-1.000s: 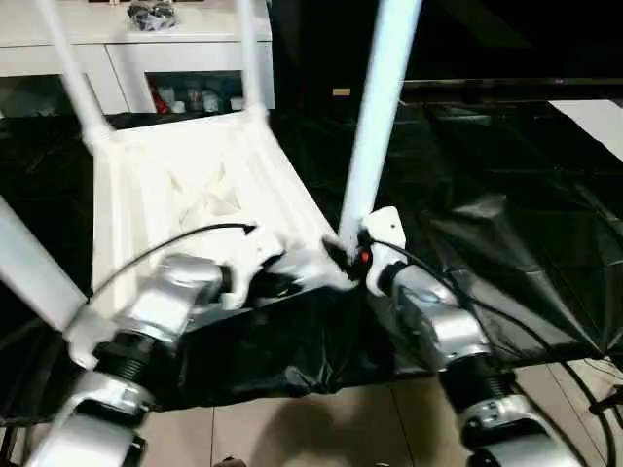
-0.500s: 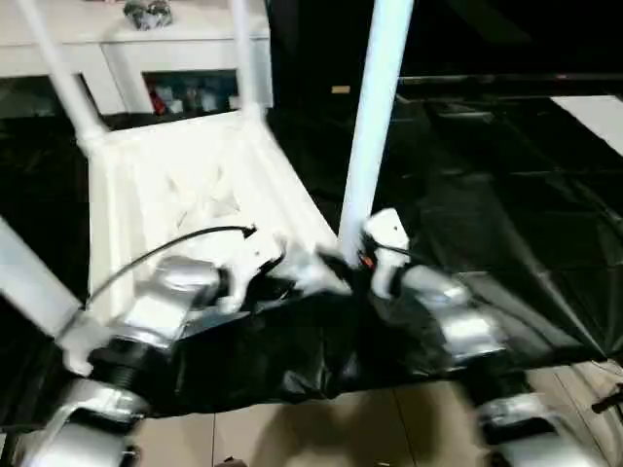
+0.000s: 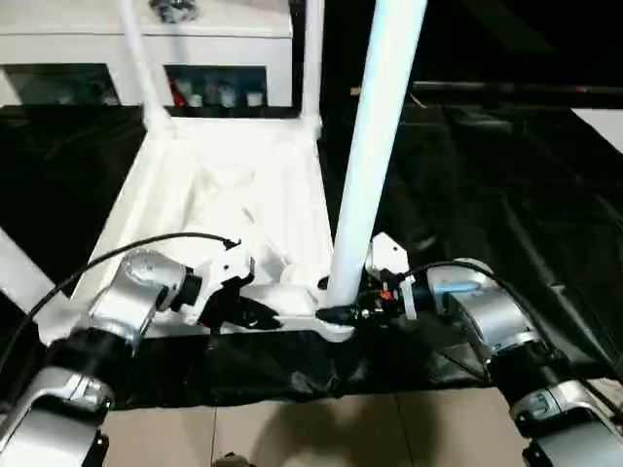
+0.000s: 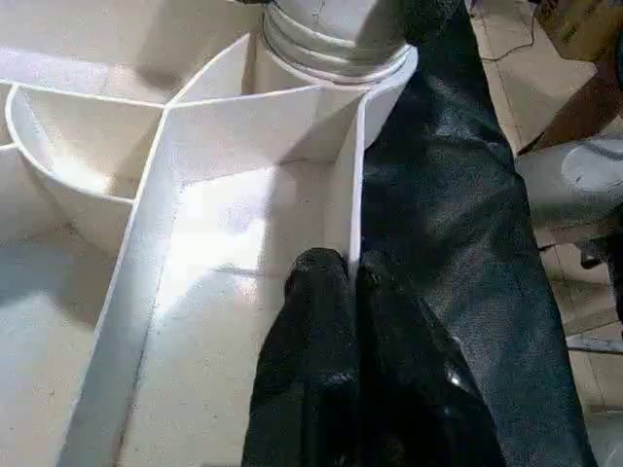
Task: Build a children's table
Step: Rotate leg to tighten
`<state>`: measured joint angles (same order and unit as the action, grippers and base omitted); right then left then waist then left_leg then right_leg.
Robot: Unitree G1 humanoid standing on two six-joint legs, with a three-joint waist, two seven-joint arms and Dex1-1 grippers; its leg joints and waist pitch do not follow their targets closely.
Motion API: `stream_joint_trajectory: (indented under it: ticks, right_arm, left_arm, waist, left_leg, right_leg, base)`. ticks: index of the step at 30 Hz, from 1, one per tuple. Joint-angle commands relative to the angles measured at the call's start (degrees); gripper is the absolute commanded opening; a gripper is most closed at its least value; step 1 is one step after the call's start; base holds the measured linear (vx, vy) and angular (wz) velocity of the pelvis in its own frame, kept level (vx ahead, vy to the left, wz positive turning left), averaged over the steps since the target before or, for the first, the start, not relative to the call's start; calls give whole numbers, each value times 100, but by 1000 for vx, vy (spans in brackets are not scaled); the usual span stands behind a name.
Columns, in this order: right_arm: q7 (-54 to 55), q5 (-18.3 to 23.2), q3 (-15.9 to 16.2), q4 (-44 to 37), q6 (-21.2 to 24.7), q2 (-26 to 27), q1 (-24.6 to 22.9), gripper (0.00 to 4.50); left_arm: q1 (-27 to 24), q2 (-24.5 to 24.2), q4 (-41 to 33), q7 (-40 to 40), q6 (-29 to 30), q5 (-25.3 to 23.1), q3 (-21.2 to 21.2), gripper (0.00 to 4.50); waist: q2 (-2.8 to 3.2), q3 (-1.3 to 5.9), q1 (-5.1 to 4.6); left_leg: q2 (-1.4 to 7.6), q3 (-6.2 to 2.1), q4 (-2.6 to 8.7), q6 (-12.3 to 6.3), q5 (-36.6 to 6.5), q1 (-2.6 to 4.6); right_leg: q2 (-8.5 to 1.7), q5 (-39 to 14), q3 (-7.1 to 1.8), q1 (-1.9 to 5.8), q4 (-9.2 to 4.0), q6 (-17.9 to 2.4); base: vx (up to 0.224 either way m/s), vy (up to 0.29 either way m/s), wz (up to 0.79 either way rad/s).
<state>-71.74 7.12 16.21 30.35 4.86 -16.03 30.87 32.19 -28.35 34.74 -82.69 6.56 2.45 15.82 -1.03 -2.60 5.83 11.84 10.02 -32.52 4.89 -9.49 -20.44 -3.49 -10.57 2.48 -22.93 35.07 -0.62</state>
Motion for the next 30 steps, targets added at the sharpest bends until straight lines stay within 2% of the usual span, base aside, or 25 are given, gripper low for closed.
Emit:
stream_joint_trajectory:
  ticks: [1, 3, 5, 8, 12, 13, 15, 16, 18, 20, 22, 23, 25, 27, 30]
  right_arm:
    - [-216, 43, 312, -30, 209, 188, -104, 218]
    - [-210, 63, 301, -58, 233, 199, -125, 212]
    - [223, 172, 42, -186, 291, 341, -312, 207]
    - [976, 97, -213, -127, 168, 534, -402, 204]
    - [3316, -284, -772, 355, 127, 1127, -494, 200]
    - [3506, -280, -831, 387, 193, 1196, -495, 200]
    - [3863, -280, -894, 440, 201, 1412, -507, 197]
    - [4170, -320, -947, 503, 229, 1550, -486, 197]
    - [4448, -350, -935, 645, 203, 1833, -407, 197]
    - [4543, -391, -912, 669, 46, 2062, -330, 253]
    - [4585, -426, -908, 673, -17, 2086, -316, 267]
    - [4430, -302, -1001, 671, -49, 2049, -279, 269]
    - [4145, -180, -1047, 599, -44, 1920, -261, 303]
    - [3331, -71, -882, 349, 45, 1586, -307, 312]
    - [2787, -82, -751, 238, 34, 1313, -321, 321]
  left_arm:
    - [170, 206, 131, 128, 14, 8, 20, 0]
    - [174, 220, 141, 147, 20, 13, 8, 0]
    - [188, 323, 165, 614, 190, -27, -95, 0]
    - [189, 436, 163, 968, 303, -21, -199, 0]
    - [57, 1045, -258, 2094, 804, -105, -307, 0]
    - [46, 1114, -288, 2171, 845, -108, -305, 0]
    - [5, 1322, -386, 2422, 915, -183, -246, 0]
    - [-9, 1452, -422, 2574, 959, -209, -231, 0]
    - [-44, 1720, -519, 2717, 1060, -181, -190, 0]
    - [-72, 1812, -555, 2649, 1090, -196, -74, 0]
    - [-85, 1814, -589, 2671, 1125, -202, -62, 0]
    - [-74, 1721, -589, 2595, 1088, -219, -60, 0]
    - [-52, 1588, -561, 2458, 1024, -219, -80, 0]
    - [-60, 1334, -556, 2041, 836, -148, -89, 0]
    - [-72, 1110, -537, 1648, 571, -130, -51, 0]
  waist:
    - [-2, 301, -7]
    - [-16, 297, -8]
    - [-11, 293, 4]
    - [-18, 276, -15]
    - [-42, 246, -113]
    - [-45, 247, -158]
    - [-15, 248, -175]
    - [-14, 248, -185]
    - [7, 248, -208]
    - [14, 254, -259]
    - [23, 264, -267]
    - [37, 265, -272]
    - [34, 277, -264]
    - [20, 289, -243]
    - [16, 309, -216]
  left_leg:
    - [139, -6, 365, -56, -1580, 66]
    - [137, -8, 367, -49, -1588, 62]
    - [144, -6, 371, -37, -1594, 75]
    - [133, -27, 392, 42, -1768, 83]
    - [107, -73, 411, 209, -2032, 99]
    - [97, -92, 429, 215, -2034, 60]
    - [80, -84, 391, 147, -2221, 129]
    - [68, -83, 387, 123, -2230, 124]
    - [70, -93, 401, 123, -2222, 107]
    - [56, -94, 398, 96, -2316, 97]
    - [64, -94, 403, 62, -2313, 92]
    - [67, -91, 406, 42, -2338, 93]
    - [69, -83, 406, 22, -2296, 92]
    - [76, -73, 416, -64, -2132, 49]
    - [86, -42, 403, -138, -1807, 30]
  right_leg:
    - [-405, -1841, -229, 212, -469, -1006]
    - [-403, -1895, -230, 214, -473, -983]
    - [-404, -1881, -238, 198, -484, -980]
    - [-421, -2236, -232, 190, -510, -913]
    - [-446, -3121, -201, 149, -604, -629]
    - [-442, -3259, -181, 183, -619, -528]
    - [-436, -3462, -191, 102, -697, -410]
    - [-427, -3477, -191, 102, -703, -403]
    - [-423, -3425, -189, 103, -699, -408]
    - [-401, -3390, -183, 95, -703, -399]
    - [-400, -3294, -192, 100, -694, -398]
    - [-397, -3215, -198, 95, -694, -427]
    - [-387, -3076, -204, 102, -681, -463]
    - [-378, -2681, -215, 161, -635, -562]
    - [-383, -2129, -238, 186, -584, -744]
  base:
    - [0, 0, 0]
    - [0, 0, 0]
    - [0, 0, 0]
    - [0, 0, 0]
    - [-13, -1, -1]
    - [0, 0, 0]
    - [0, 0, 0]
    - [0, 0, 0]
    - [0, 0, 0]
    - [0, 0, 0]
    - [0, 0, 0]
    - [0, 0, 0]
    - [0, 0, 0]
    - [0, 0, 0]
    - [0, 0, 0]
